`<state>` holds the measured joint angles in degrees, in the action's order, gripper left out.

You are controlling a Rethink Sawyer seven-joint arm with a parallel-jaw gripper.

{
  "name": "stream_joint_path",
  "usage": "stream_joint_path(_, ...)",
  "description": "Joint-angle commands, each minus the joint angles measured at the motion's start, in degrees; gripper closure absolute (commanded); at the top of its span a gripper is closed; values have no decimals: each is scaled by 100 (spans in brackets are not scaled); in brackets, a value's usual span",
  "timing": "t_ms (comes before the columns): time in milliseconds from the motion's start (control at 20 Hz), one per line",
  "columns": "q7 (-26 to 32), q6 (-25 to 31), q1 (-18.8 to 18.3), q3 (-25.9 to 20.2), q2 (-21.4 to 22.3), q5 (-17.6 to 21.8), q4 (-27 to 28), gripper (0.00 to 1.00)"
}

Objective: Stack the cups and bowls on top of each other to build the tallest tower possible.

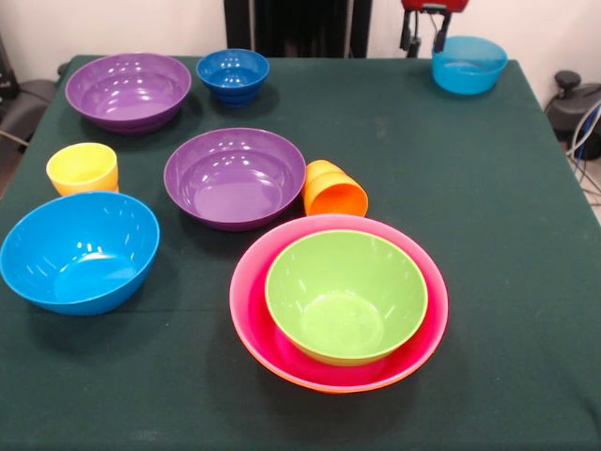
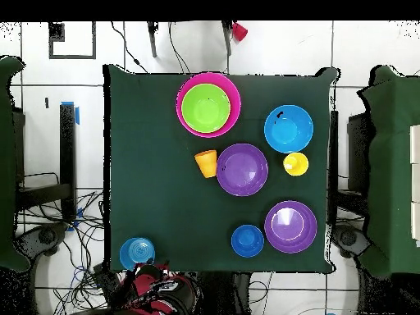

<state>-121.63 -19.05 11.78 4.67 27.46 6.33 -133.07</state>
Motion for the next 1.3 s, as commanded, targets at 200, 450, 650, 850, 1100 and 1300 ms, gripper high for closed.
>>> stream_joint_path(200, -692, -195, -22, -333, -208, 53, 589, 0)
stream_joint_path(450, -689, -114, 18, -319, -132, 11, 554, 0)
stream_joint_path(650, -659, 21, 27, -307, -56, -18, 532, 0)
stream_joint_path(850, -637, 4, 41, -297, -115, -9, 570, 0)
stream_joint_path(1100, -729, 176, -242, -588, 45, 60, 457, 0)
stream_joint_path(1300, -910, 7, -346, -812, 70, 32, 404, 0)
